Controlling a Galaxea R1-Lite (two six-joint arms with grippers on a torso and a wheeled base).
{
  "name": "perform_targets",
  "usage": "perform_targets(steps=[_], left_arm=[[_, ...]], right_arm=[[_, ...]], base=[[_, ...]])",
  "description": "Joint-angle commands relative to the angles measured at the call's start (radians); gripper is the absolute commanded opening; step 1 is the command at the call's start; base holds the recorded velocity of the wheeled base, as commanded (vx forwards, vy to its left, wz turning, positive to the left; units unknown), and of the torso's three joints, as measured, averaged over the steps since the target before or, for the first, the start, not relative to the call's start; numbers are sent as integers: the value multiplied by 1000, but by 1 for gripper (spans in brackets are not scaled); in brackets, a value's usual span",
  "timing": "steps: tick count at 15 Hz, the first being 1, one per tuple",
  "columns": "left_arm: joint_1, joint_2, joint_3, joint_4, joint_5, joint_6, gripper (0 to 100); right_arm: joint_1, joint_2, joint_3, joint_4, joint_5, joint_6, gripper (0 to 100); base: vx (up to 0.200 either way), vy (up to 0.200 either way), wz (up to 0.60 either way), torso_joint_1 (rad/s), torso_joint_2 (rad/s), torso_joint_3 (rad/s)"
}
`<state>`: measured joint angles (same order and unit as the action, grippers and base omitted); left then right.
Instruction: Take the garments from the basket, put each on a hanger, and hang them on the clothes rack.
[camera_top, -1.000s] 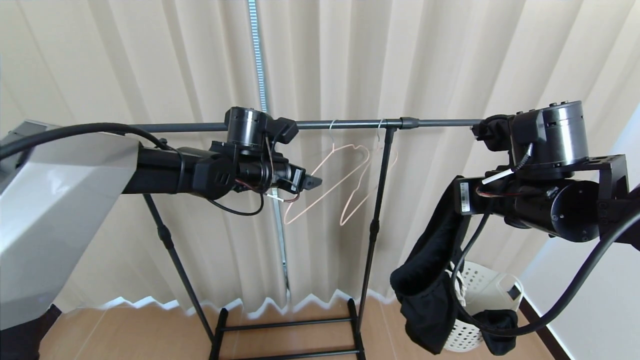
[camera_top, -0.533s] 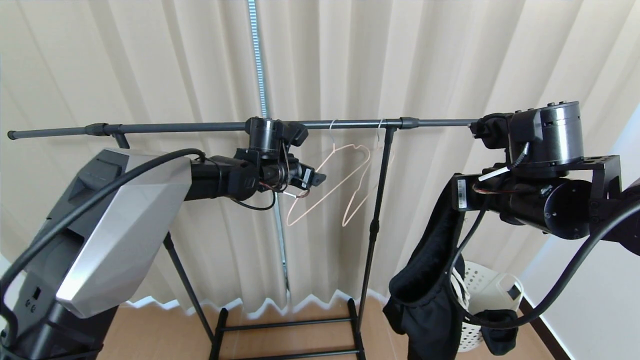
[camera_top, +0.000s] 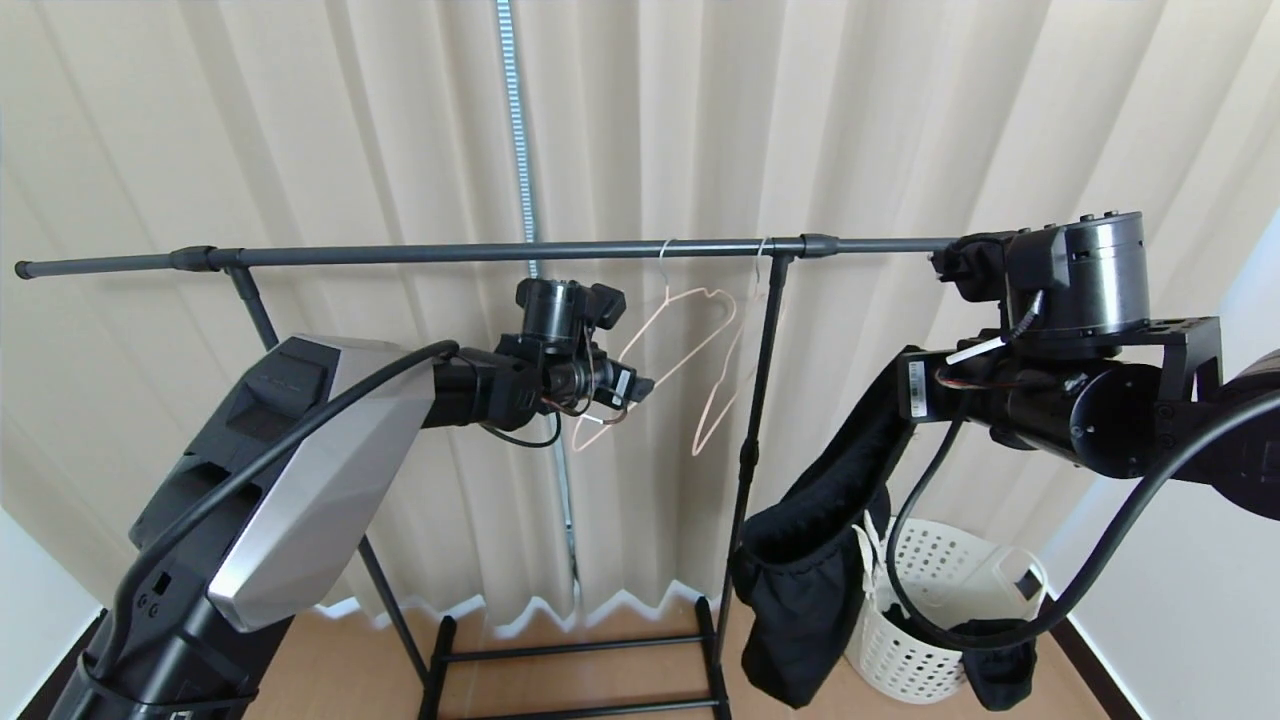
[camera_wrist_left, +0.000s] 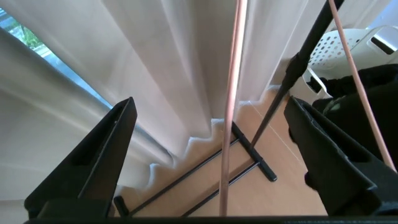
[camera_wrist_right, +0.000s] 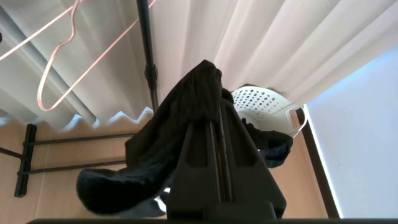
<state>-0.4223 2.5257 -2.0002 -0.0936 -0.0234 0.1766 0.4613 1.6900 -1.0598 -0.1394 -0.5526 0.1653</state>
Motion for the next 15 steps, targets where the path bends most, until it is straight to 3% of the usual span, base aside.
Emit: perform_targets(steps=[1, 4, 5, 15], left_arm=[[-4, 5, 0, 0, 0, -2, 100], [-6, 2, 0, 0, 22, -6, 100], [-6, 2, 0, 0, 30, -8, 0], [-7, -58, 0, 3, 31, -46, 0]], right_arm=[[0, 2, 3, -2, 0, 0, 0], [0, -1, 3, -2, 0, 0, 0], [0, 0, 3, -2, 0, 0, 0], [-1, -9, 7, -3, 0, 0, 0]], base=[[0, 0, 0, 0, 0, 0], [0, 0, 0, 0, 0, 0], [0, 0, 0, 0, 0, 0], [0, 0, 0, 0, 0, 0]])
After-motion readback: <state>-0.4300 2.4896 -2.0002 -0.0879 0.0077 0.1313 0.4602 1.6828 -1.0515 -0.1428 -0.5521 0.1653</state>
